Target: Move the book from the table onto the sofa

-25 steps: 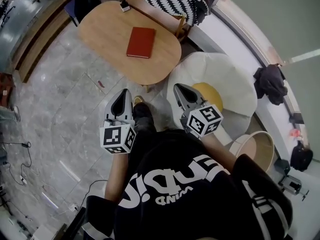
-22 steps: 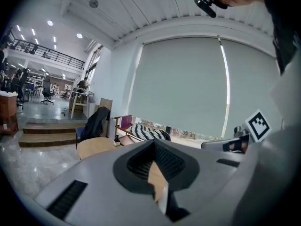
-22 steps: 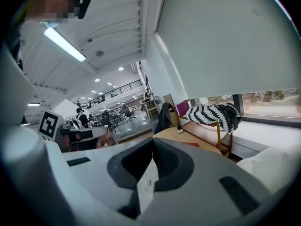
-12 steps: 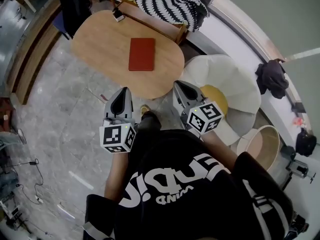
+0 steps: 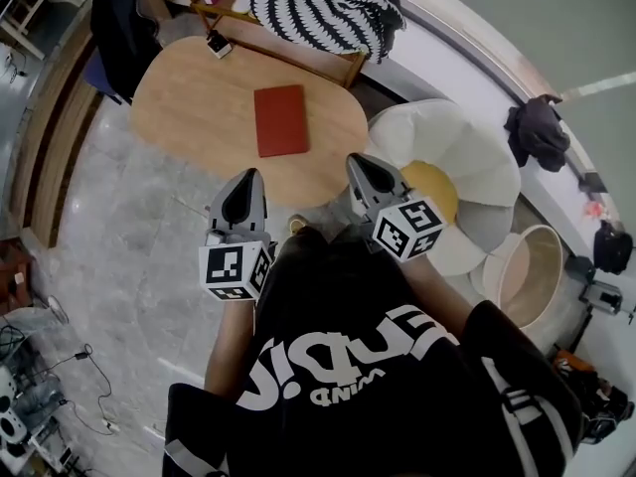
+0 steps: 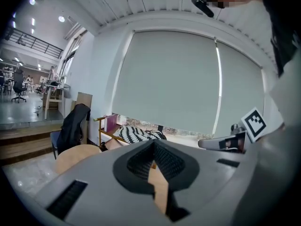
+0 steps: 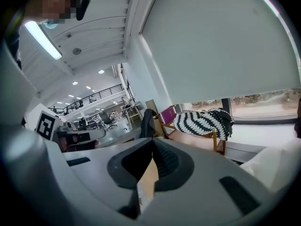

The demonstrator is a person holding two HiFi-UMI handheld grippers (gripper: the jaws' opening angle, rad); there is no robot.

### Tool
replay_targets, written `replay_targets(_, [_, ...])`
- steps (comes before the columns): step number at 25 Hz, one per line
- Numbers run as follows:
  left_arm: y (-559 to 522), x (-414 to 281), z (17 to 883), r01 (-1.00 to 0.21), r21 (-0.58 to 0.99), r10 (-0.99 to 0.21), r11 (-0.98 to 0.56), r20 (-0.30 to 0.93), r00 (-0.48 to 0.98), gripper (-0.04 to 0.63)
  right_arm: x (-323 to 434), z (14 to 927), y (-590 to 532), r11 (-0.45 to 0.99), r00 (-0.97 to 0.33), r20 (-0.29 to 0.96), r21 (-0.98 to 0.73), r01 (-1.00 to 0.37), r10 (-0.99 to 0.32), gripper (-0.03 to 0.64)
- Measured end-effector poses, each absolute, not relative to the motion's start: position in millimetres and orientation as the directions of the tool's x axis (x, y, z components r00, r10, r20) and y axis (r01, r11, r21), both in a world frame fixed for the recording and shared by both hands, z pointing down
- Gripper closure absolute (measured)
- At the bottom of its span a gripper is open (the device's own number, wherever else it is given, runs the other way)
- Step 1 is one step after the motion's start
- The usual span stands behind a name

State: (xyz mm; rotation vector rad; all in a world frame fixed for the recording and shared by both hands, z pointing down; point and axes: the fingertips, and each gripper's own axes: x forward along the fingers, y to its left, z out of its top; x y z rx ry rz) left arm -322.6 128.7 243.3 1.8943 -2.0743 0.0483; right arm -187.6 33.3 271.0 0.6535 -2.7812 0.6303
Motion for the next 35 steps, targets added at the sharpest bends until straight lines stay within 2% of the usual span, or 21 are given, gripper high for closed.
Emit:
replay_targets(9, [101,-337,245,-0.970,0.203,-0.962,0.132,0.264,-0.075,0.586,-200,273,2,0.811,-0.878,0.306,-0.356,-0.464,-0.368,0.615])
replay_targets(26, [61,-368,235,-0.934,0.170,-0.928,0.314,0.263,-0.264,0.586,-240,267,-60,0.883,-0.936,0.284,-0.357,-0.303,-0.206,0.615])
replay_targets(35, [52,-382,247,-0.950,0.167,-0.935,0.265,0.286,-0.210,0.586,-263,275,-61,0.866,-0.936,0.274,-0.385,-0.318,-0.221,0.615])
